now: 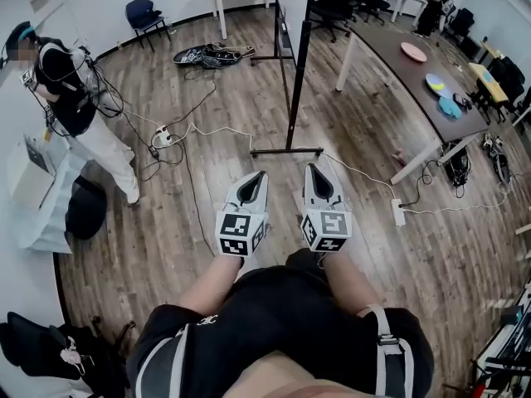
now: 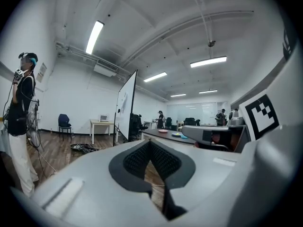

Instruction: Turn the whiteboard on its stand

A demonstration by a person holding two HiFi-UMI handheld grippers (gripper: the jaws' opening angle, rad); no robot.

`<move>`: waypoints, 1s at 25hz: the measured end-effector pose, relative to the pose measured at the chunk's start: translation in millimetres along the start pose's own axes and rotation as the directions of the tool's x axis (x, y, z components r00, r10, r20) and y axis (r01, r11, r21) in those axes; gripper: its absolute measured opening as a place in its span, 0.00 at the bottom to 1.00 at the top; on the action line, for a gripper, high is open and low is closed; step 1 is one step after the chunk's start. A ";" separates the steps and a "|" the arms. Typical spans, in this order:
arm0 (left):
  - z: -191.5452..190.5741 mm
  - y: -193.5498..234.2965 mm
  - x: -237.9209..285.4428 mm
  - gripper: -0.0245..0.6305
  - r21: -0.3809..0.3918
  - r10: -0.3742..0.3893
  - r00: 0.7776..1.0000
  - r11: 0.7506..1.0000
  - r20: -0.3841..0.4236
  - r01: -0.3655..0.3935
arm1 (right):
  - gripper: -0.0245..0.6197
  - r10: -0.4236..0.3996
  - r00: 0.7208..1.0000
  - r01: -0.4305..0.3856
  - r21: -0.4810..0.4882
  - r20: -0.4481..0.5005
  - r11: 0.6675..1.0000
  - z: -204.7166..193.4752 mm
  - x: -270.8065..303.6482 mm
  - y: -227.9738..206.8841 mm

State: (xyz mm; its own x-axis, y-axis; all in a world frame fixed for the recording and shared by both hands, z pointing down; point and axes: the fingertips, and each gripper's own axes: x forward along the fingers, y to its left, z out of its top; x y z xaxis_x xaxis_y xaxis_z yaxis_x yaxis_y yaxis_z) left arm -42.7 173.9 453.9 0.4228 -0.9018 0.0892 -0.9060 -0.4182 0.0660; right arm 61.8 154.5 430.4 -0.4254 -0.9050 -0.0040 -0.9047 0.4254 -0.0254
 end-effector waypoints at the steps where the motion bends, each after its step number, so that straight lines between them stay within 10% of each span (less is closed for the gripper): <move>1: -0.6 3.4 0.2 0.05 -0.003 0.003 1.000 1.000 0.002 -0.003 | 0.05 0.000 1.000 0.000 -0.004 -0.002 1.000 -0.5 3.2 0.8; 25: 11.9 119.0 161.1 0.05 -0.002 0.078 0.997 0.997 0.009 -0.078 | 0.05 0.009 1.000 -0.009 -0.026 -0.015 1.000 -5.3 202.4 -74.3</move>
State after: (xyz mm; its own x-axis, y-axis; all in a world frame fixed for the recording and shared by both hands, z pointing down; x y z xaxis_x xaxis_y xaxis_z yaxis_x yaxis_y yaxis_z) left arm -82.6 -22.5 464.3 0.3502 -0.9328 0.0856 -0.9363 -0.3459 0.0609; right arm 42.7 -60.2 436.8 -0.4337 -0.9010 0.0105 -0.9010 0.4337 0.0003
